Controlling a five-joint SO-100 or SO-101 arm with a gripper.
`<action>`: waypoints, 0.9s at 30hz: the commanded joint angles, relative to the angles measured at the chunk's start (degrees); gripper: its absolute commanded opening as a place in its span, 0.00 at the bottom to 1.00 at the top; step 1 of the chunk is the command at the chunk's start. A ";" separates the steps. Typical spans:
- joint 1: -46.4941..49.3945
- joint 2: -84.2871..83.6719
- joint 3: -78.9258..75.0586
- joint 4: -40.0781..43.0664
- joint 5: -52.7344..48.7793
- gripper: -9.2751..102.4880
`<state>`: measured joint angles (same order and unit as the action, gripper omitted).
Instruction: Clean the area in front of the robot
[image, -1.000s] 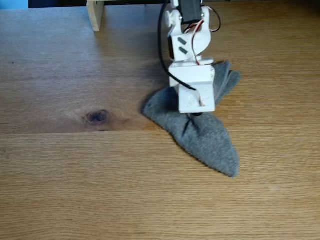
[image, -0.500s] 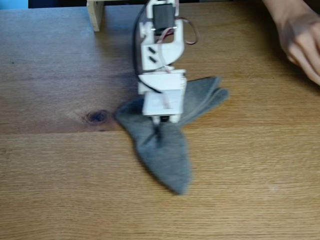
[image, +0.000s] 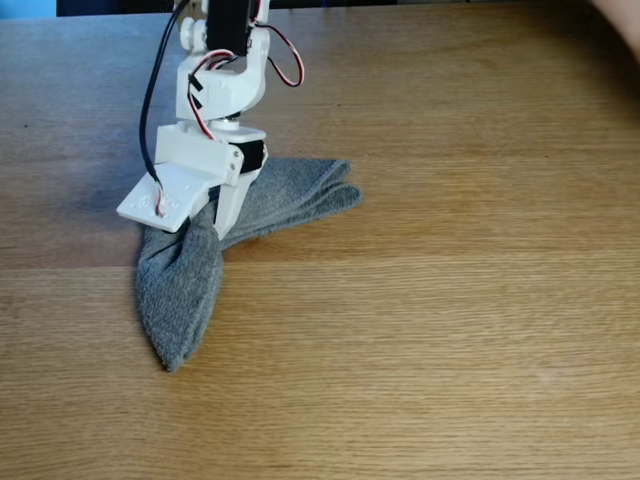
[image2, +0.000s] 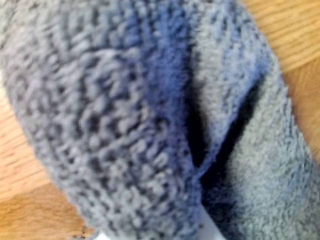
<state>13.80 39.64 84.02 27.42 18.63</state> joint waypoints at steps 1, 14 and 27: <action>-13.97 2.99 0.09 -0.44 1.85 0.08; -31.46 7.82 0.09 2.64 7.38 0.08; 1.93 -7.03 -0.62 -10.11 -13.18 0.08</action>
<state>-1.67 33.84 83.50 16.35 8.70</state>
